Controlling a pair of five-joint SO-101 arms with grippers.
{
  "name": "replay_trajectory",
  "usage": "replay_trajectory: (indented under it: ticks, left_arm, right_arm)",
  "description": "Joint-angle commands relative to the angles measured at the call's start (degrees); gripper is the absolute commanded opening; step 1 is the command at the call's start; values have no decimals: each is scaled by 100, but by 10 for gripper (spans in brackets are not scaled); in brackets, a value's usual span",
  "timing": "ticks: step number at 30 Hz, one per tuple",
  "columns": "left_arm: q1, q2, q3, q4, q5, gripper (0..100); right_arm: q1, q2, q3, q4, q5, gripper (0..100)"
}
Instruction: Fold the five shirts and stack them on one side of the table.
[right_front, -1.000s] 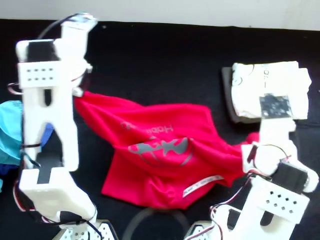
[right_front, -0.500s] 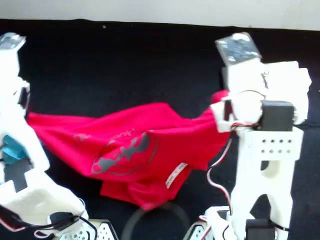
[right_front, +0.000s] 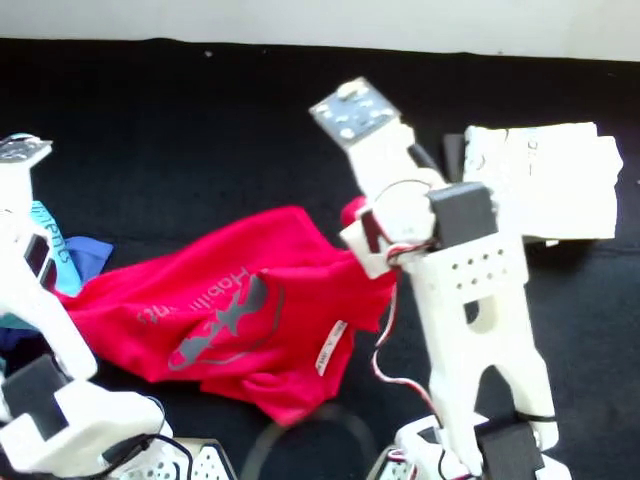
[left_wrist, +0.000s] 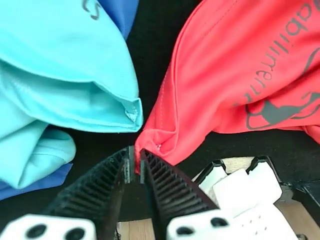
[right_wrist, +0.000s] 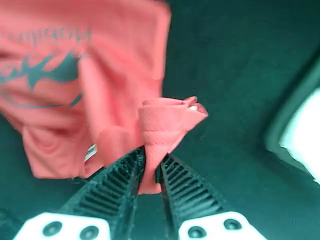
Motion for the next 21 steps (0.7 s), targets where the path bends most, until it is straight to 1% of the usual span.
replay_trajectory:
  ticks: [1,3,6,11,13,15,18,21]
  left_arm:
    - [101,-752,-66,35,-220,153]
    - [180,-1059,-242,35,-281,203]
    - [769,-1341,-541,26,-185,216]
    - [2404,-1068,-840,0,958,216]
    - [2993,-690,-892,-273,1407,216]
    - [3442,-215,-945,-677,1855,216]
    - [3969,593,-1015,-1310,2418,216]
    - [4391,1393,-1244,-1714,2840,216]
  right_arm:
    - [-251,-215,567,31,-220,5]
    - [-321,-576,971,31,-229,5]
    - [-303,-1218,1596,31,-229,5]
    - [-259,-2097,2703,22,-220,5]
    - [-4,-2352,3081,-84,-229,5]
    - [444,-2554,3433,-233,-229,5]
    - [1042,-2800,3890,-470,-220,5]
    - [1402,-2958,4198,-664,-220,5]
